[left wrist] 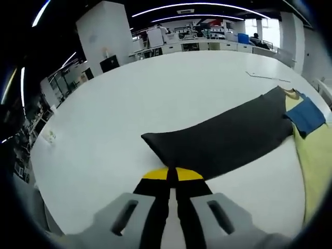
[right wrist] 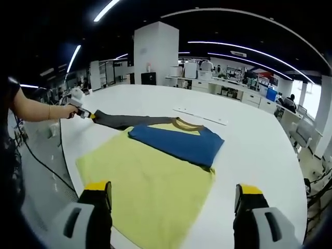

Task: Fold the garment on the visible template until the final outline fits inside the template.

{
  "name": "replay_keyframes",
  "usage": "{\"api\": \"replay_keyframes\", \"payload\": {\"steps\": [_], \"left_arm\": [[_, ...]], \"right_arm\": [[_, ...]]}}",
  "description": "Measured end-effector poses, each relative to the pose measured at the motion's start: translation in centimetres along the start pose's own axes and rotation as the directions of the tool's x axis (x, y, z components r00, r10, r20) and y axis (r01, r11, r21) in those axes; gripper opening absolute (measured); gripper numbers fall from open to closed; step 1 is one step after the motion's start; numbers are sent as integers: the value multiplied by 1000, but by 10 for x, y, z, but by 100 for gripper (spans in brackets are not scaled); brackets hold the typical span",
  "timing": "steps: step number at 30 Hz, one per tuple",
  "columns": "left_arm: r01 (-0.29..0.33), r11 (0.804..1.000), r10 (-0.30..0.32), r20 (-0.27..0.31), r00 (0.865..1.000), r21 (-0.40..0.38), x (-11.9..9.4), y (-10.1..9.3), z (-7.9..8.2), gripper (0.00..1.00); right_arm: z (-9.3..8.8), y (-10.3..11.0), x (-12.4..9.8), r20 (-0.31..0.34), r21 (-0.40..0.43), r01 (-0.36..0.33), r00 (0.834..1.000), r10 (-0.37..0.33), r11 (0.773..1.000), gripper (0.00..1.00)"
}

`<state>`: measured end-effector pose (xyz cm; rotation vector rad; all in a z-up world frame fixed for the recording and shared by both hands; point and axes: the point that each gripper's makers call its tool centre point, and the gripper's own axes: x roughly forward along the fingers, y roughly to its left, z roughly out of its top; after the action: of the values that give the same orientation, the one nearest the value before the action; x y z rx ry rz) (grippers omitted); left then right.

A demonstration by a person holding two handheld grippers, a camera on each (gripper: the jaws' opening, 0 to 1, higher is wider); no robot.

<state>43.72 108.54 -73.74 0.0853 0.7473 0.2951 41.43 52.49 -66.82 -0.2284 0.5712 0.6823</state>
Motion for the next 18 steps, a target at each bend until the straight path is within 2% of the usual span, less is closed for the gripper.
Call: {"api": "replay_keyframes", "payload": {"steps": [9, 12, 18], "left_arm": [[26, 999, -27, 27, 999, 34, -11, -12, 17, 0], [32, 997, -35, 40, 999, 66, -12, -19, 26, 0], [61, 995, -66, 57, 996, 81, -15, -33, 38, 0]], "right_arm": [[-2, 5, 1, -4, -8, -18, 1000, 18, 1000, 100], [-1, 8, 1, -4, -13, -24, 1000, 24, 1000, 100], [-2, 10, 1, -3, -15, -35, 999, 35, 999, 100]]}}
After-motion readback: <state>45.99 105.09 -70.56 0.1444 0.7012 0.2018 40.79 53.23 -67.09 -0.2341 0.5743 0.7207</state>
